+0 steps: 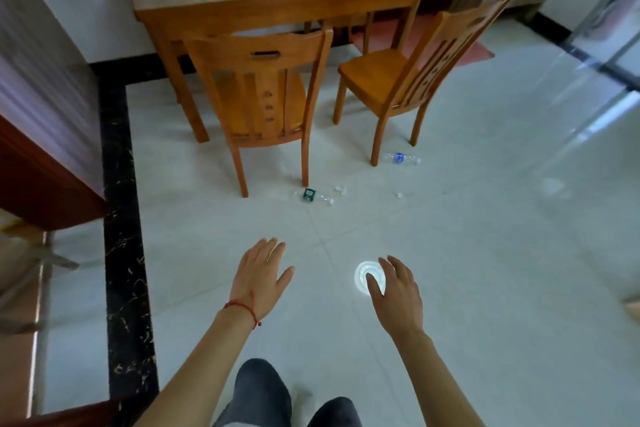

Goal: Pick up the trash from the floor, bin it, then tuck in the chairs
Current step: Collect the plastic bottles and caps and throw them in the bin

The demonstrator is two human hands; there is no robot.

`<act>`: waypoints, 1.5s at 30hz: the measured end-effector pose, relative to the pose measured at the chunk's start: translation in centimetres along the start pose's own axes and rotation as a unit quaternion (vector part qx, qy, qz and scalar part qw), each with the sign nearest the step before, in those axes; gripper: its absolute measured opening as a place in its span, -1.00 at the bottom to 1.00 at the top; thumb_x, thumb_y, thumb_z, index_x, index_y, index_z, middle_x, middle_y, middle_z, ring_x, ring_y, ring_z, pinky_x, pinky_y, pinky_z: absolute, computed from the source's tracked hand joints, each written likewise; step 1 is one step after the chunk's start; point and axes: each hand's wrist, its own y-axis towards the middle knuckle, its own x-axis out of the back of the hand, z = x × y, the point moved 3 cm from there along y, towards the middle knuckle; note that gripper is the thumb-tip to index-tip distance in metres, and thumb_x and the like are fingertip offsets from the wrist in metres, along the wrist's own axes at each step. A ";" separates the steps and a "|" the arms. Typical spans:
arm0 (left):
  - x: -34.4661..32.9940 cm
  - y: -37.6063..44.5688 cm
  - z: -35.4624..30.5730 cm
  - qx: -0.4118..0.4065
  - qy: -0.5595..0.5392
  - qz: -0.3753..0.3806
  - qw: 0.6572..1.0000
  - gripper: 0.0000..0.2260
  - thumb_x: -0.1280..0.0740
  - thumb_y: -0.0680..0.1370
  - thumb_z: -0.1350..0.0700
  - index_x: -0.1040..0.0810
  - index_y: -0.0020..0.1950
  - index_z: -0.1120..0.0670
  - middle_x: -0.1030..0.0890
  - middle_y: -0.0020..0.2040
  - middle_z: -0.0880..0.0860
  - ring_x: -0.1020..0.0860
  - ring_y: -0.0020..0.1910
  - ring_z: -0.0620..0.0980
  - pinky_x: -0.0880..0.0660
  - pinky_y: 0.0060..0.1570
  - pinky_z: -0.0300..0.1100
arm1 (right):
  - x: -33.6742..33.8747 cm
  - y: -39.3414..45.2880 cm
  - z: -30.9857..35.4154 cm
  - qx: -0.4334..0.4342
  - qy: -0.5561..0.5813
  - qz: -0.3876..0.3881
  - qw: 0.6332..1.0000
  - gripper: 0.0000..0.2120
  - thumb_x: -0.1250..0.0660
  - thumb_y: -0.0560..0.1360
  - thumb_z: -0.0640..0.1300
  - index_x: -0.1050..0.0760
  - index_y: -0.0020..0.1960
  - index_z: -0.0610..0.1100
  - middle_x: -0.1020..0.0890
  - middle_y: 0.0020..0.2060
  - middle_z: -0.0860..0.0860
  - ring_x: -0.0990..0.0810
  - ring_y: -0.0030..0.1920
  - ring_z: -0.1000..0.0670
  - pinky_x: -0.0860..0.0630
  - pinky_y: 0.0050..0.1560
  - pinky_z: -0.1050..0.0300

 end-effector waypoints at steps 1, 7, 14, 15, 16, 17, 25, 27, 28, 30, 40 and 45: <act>0.0 0.8 -0.3 -0.004 0.001 0.000 1.000 -0.45 0.00 0.54 -0.18 -0.17 0.44 0.10 -0.18 0.49 0.09 -0.08 0.49 0.06 -0.02 0.44 -0.09 | 0.1 0.6 -0.1 -0.001 0.001 -0.001 1.000 -0.56 -0.16 0.56 0.00 -0.29 0.39 -0.12 -0.30 0.43 -0.05 -0.21 0.44 -0.04 -0.22 0.37 0.06; 0.2 7.7 -0.8 -0.034 0.010 0.014 0.999 -0.48 -0.02 0.56 -0.14 -0.17 0.44 0.11 -0.18 0.49 0.09 -0.07 0.49 0.06 -0.01 0.44 -0.09 | 0.1 5.9 0.4 -0.014 0.007 -0.010 1.000 -0.57 -0.17 0.56 0.00 -0.30 0.39 -0.12 -0.32 0.42 -0.05 -0.23 0.43 -0.05 -0.25 0.35 0.05; 1.7 17.6 0.2 -0.047 0.026 0.044 0.998 -0.51 -0.06 0.58 -0.08 -0.12 0.45 0.11 -0.15 0.50 0.09 -0.04 0.49 0.05 0.01 0.45 -0.10 | 0.4 14.5 2.2 -0.036 0.006 -0.017 0.999 -0.53 -0.12 0.56 0.06 -0.30 0.39 -0.14 -0.32 0.42 -0.07 -0.24 0.43 -0.06 -0.25 0.35 0.06; 2.0 19.0 0.2 -0.051 0.029 0.048 0.997 -0.51 -0.05 0.58 -0.08 -0.12 0.46 0.11 -0.14 0.50 0.09 -0.04 0.49 0.05 0.01 0.45 -0.10 | 0.6 15.6 2.4 -0.041 0.007 -0.018 0.999 -0.54 -0.13 0.56 0.05 -0.29 0.39 -0.14 -0.32 0.42 -0.07 -0.23 0.43 -0.06 -0.25 0.35 0.06; 2.3 20.3 0.1 -0.055 0.032 0.052 0.997 -0.50 -0.05 0.58 -0.08 -0.12 0.46 0.11 -0.14 0.50 0.09 -0.04 0.49 0.05 0.01 0.45 -0.10 | 0.7 16.6 2.6 -0.046 0.010 -0.019 0.999 -0.54 -0.14 0.56 0.04 -0.29 0.40 -0.13 -0.31 0.42 -0.06 -0.22 0.44 -0.05 -0.25 0.36 0.06; 2.5 21.5 -0.1 -0.059 0.035 0.056 0.996 -0.50 -0.05 0.58 -0.08 -0.12 0.46 0.11 -0.14 0.50 0.10 -0.04 0.49 0.06 0.01 0.45 -0.10 | 0.9 17.5 2.8 -0.050 0.012 -0.020 0.998 -0.55 -0.15 0.56 0.02 -0.28 0.40 -0.12 -0.30 0.43 -0.06 -0.22 0.44 -0.04 -0.25 0.36 0.06; 2.6 30.3 -2.4 -0.063 0.040 0.074 0.994 -0.50 -0.07 0.58 -0.08 -0.13 0.45 0.12 -0.18 0.49 0.11 -0.08 0.48 0.07 -0.02 0.45 -0.09 | 2.8 25.5 1.3 -0.065 0.018 -0.018 0.998 -0.56 -0.16 0.56 0.02 -0.29 0.39 -0.10 -0.31 0.43 -0.04 -0.22 0.43 -0.02 -0.24 0.35 0.08; 2.1 32.4 -3.3 -0.056 0.037 0.076 0.995 -0.50 -0.07 0.58 -0.08 -0.13 0.45 0.12 -0.18 0.49 0.11 -0.08 0.48 0.07 -0.02 0.44 -0.10 | 3.3 28.1 0.5 -0.061 0.020 -0.010 0.998 -0.56 -0.16 0.56 0.01 -0.29 0.39 -0.10 -0.31 0.42 -0.04 -0.23 0.43 -0.02 -0.25 0.35 0.08; 1.9 33.6 -3.8 -0.051 0.035 0.075 0.995 -0.50 -0.07 0.58 -0.08 -0.12 0.45 0.12 -0.18 0.49 0.11 -0.08 0.48 0.07 -0.02 0.44 -0.10 | 3.5 29.5 0.1 -0.056 0.019 -0.004 0.998 -0.56 -0.16 0.56 0.01 -0.29 0.39 -0.10 -0.31 0.42 -0.04 -0.23 0.43 -0.02 -0.25 0.35 0.09; 1.3 36.2 -4.9 -0.040 0.032 0.071 0.996 -0.50 -0.07 0.58 -0.08 -0.12 0.45 0.12 -0.19 0.49 0.12 -0.09 0.48 0.07 -0.02 0.44 -0.11 | 4.0 32.8 -0.9 -0.043 0.014 0.008 0.999 -0.56 -0.16 0.56 0.01 -0.29 0.39 -0.11 -0.32 0.42 -0.05 -0.23 0.43 -0.03 -0.24 0.36 0.09; -0.6 47.6 -9.2 0.089 -0.016 0.046 0.995 -0.52 -0.10 0.58 -0.03 -0.15 0.45 0.13 -0.17 0.49 0.11 -0.08 0.48 0.07 0.00 0.44 -0.11 | 7.6 49.8 -4.8 0.058 -0.011 0.091 0.994 -0.56 -0.17 0.56 0.00 -0.28 0.40 -0.12 -0.30 0.43 -0.07 -0.23 0.43 -0.07 -0.21 0.38 0.08; -2.4 51.2 -9.7 0.112 -0.019 0.051 0.992 -0.51 -0.11 0.57 -0.03 -0.15 0.45 0.13 -0.19 0.49 0.11 -0.09 0.48 0.07 -0.04 0.44 -0.10 | 6.1 54.7 -6.1 0.073 -0.012 0.119 0.990 -0.57 -0.19 0.55 -0.01 -0.32 0.37 -0.15 -0.34 0.41 -0.09 -0.28 0.41 -0.09 -0.27 0.35 0.05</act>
